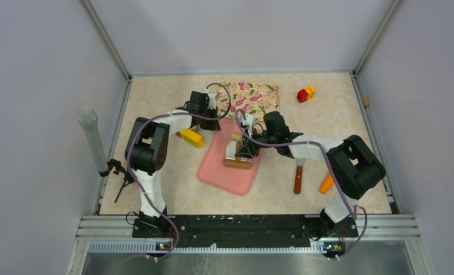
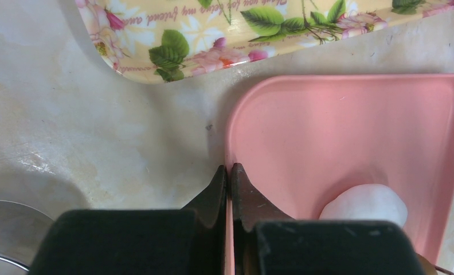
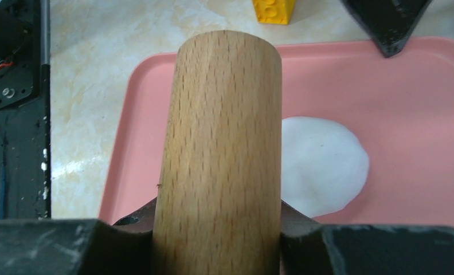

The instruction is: Roll out the dumpling wrappers from the dough

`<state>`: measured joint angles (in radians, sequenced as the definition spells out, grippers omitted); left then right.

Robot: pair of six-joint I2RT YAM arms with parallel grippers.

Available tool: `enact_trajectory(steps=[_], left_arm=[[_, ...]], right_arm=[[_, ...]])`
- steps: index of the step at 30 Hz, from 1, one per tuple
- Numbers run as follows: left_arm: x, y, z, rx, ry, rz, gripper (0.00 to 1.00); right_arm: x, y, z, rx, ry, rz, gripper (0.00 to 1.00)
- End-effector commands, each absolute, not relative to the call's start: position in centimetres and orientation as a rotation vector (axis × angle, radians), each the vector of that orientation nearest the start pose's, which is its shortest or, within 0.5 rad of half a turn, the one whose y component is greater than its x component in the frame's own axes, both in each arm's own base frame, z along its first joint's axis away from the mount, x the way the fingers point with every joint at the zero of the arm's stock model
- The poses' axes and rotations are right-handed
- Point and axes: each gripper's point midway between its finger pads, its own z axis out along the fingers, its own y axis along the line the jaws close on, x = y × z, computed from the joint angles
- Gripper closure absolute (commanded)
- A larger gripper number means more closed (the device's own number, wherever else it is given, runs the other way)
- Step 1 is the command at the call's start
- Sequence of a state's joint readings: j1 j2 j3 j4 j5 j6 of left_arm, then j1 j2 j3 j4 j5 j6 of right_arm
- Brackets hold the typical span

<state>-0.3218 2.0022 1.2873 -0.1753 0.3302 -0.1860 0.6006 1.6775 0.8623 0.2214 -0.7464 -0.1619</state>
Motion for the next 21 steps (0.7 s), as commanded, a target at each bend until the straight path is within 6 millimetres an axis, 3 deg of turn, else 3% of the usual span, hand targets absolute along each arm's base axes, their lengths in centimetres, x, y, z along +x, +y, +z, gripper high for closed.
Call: enact_trajectory(steps=[1,4,6,8,12,14,17,21], left_arm=[[40.8,-19.2,-0.5,0.29,2.594,-0.522,1.0],[40.8,-19.2,-0.5,0.291,2.593,-0.521,1.0],[40.8,-19.1,-0.5,0.29,2.594,-0.521,1.0],[40.8,-19.2,-0.5,0.29,2.594,-0.522,1.0],[40.8,-19.1,-0.6,0.289,2.595,-0.519,1.0],[40.8,-19.1,-0.5,0.289,2.594,-0.519,1.0],[40.8,-19.1,-0.5,0.289,2.594,-0.519,1.0],[40.8,-19.1,-0.5,0.289,2.591,-0.519,1.0]], right_arm=[[23.2,30.4,4.0,-1.268,2.016,1.06,1.0],[23.3,30.7,4.6,-1.277,1.995,1.071,1.0],[23.7,31.4,6.5,-1.293,1.947,1.093,1.0],[24.8,32.5,9.9,-1.286,1.879,1.108,1.0],[28.6,34.2,18.7,-1.139,1.69,1.129,1.0],[30.1,34.3,20.8,-1.051,1.655,1.106,1.0],[31.9,34.0,19.6,-0.937,1.702,1.04,1.0],[32.4,33.2,13.9,-0.901,1.828,0.974,1.0]])
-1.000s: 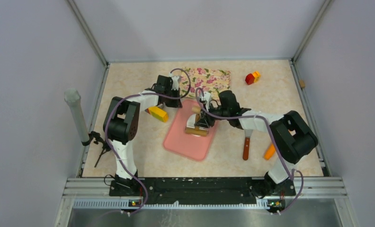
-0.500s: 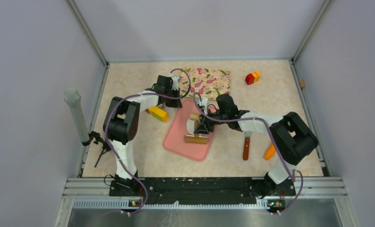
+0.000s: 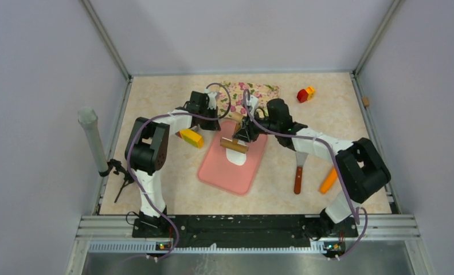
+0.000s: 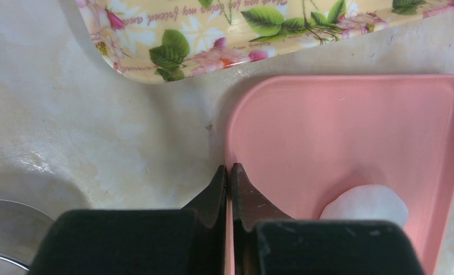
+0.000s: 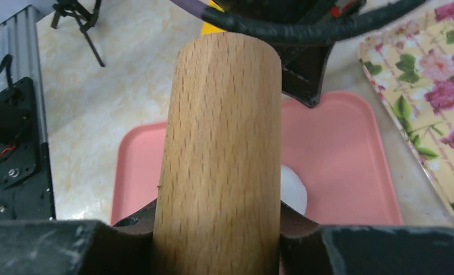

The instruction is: Roll out the dumpling wrappers from the dough

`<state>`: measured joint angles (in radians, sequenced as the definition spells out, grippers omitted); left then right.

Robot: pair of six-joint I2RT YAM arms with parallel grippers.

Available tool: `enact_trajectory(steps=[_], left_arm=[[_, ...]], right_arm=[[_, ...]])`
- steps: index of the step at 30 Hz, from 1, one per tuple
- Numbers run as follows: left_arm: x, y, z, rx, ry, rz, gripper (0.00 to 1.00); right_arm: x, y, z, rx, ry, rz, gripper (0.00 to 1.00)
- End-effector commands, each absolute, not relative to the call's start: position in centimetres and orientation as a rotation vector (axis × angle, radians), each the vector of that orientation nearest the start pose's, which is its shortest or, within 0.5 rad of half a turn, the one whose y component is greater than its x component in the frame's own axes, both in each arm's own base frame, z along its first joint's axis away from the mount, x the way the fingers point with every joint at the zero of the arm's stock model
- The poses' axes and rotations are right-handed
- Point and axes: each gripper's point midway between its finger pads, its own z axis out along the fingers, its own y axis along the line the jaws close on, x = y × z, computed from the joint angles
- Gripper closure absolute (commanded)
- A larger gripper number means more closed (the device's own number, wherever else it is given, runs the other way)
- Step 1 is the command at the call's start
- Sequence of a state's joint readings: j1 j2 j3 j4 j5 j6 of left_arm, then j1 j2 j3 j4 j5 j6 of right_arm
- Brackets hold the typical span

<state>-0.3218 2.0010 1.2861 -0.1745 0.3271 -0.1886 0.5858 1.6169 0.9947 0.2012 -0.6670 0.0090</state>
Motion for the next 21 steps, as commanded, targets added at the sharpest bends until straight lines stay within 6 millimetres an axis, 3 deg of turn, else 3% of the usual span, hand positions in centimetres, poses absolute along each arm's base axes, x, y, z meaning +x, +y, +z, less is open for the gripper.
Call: enact_trajectory(steps=[1,5,7,13,21], left_arm=[[40.8,-19.1,-0.5,0.288,2.591,-0.519,1.0],[40.9,-19.1,-0.5,0.289,2.59,-0.519,1.0],[40.8,-19.1,-0.5,0.29,2.591,-0.52,1.0],[40.8,-19.1,-0.5,0.287,2.591,-0.518,1.0],[40.8,-19.1,-0.5,0.286,2.591,-0.516,1.0]], right_arm=[[32.3,33.0,12.3,-0.905,1.864,0.956,1.0],[30.5,32.2,7.6,-1.006,1.964,0.927,1.0],[29.0,32.0,6.3,-1.092,1.988,0.925,1.0],[25.7,31.8,5.3,-1.213,2.007,0.993,1.0],[23.3,31.6,4.2,-1.298,2.025,1.025,1.0]])
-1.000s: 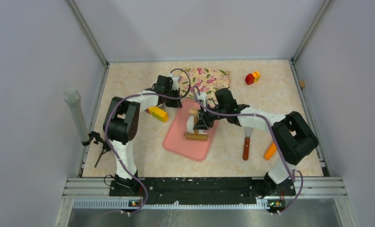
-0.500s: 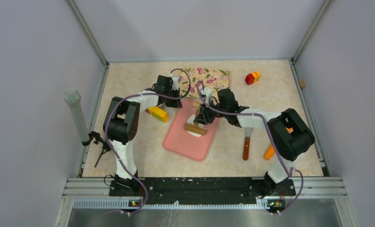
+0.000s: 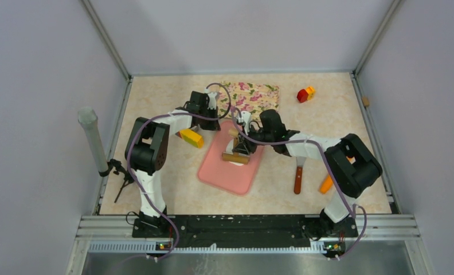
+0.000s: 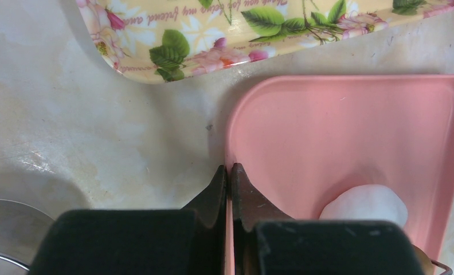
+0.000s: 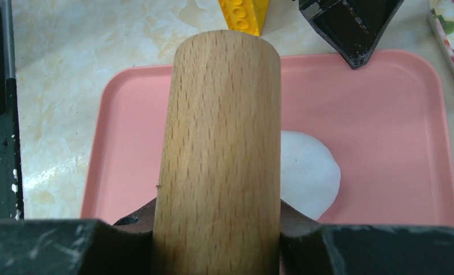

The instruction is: Roll out the dumpling wrappers from the dough

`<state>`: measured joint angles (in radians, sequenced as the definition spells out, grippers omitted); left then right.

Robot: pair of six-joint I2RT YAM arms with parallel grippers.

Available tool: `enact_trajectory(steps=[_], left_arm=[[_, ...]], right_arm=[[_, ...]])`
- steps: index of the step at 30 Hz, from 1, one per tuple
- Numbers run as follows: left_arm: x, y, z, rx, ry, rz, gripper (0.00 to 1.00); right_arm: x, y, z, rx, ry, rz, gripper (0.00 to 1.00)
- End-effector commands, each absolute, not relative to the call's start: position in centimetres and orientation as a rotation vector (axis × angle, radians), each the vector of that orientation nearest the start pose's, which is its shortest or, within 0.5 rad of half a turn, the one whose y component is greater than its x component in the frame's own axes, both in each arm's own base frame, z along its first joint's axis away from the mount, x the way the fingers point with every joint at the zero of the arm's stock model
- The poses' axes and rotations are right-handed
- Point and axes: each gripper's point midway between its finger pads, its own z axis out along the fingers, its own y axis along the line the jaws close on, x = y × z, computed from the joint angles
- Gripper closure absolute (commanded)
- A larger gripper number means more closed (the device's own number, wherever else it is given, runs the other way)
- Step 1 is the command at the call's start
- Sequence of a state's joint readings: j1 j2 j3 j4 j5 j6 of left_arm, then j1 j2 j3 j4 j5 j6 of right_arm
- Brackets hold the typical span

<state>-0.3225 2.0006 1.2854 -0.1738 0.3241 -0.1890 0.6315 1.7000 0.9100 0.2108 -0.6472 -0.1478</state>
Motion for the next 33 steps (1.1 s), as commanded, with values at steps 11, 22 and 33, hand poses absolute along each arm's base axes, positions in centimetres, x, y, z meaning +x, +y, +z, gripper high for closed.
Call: enact_trajectory(steps=[11,22,33], left_arm=[[40.8,-19.0,-0.5,0.284,2.593,-0.514,1.0],[39.7,-16.8,-1.2,0.019,2.635,-0.431,1.0],[39.4,-14.6,-1.5,-0.186,2.567,-0.316,1.0]], right_arm=[[22.0,32.0,4.9,-1.354,1.995,1.058,1.0],[32.4,31.8,19.1,-0.82,1.764,1.144,1.0],[37.6,31.8,16.3,-0.615,1.799,1.009,1.0]])
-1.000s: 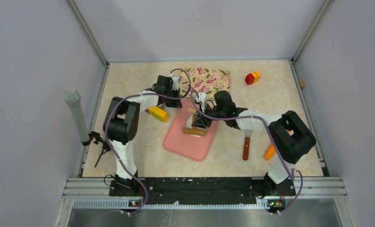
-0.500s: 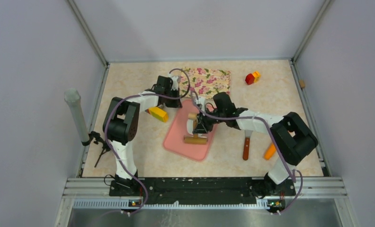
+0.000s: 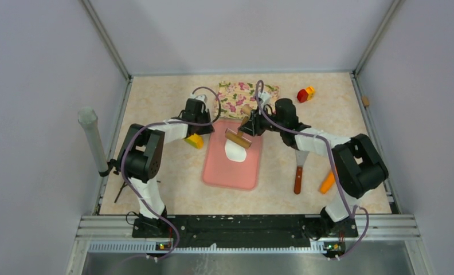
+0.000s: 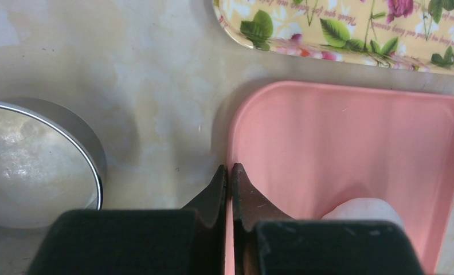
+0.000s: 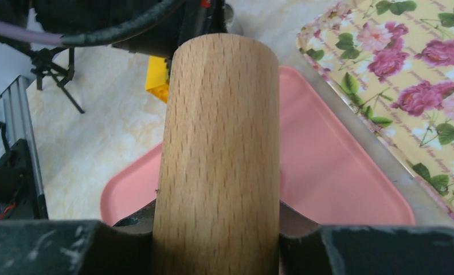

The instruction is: Roll out the dumpling wrappers from the dough

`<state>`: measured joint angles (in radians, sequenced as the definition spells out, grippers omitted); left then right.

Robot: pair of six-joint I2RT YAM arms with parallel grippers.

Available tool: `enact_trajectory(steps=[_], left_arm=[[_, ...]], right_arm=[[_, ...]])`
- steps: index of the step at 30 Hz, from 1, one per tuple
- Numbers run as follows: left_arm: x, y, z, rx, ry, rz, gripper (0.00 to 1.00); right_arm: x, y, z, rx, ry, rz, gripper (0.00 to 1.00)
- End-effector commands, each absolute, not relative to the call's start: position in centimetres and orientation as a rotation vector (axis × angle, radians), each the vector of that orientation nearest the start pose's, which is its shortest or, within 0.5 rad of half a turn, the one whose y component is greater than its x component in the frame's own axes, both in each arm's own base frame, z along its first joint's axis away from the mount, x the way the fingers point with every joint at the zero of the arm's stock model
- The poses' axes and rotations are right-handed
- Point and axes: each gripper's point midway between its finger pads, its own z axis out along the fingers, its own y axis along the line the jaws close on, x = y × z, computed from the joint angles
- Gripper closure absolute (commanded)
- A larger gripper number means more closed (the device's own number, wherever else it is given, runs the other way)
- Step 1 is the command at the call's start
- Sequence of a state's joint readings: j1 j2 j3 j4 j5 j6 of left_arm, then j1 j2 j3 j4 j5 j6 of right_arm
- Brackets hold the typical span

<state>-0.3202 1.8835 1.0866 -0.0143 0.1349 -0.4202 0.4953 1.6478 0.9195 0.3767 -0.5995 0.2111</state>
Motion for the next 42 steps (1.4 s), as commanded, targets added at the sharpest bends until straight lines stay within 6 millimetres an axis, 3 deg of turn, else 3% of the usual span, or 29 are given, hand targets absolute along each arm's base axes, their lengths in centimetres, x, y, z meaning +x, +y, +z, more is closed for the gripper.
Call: enact_trajectory(steps=[1,10,22,27,35,39,42], left_arm=[[39.4,-14.7,-1.6,-0.183,2.563,-0.327,1.0],[39.6,-15.1,-1.8,-0.155,2.532,-0.363,1.0],[39.9,-15.3,-1.3,-0.142,2.501,-0.378,1.0],[39.8,-15.4,-1.3,-0.138,2.501,-0.383,1.0],[39.9,-15.4,-1.2,-0.135,2.496,-0.386,1.0],[39.8,-15.3,-1.2,-0.136,2.497,-0.386,1.0],[39.8,-15.3,-1.1,-0.135,2.494,-0.386,1.0]], right_arm=[[37.9,31.8,15.7,-0.611,1.817,1.004,1.0],[36.6,31.5,11.0,-0.724,1.929,0.887,1.0],[34.4,31.4,8.0,-0.936,2.012,0.705,1.0],[33.0,32.3,7.7,-1.028,2.03,0.74,1.0],[28.2,33.9,7.6,-1.199,2.035,0.948,1.0],[27.2,34.7,8.7,-1.212,1.983,1.033,1.0],[27.4,35.2,10.8,-1.204,1.92,1.061,1.0]])
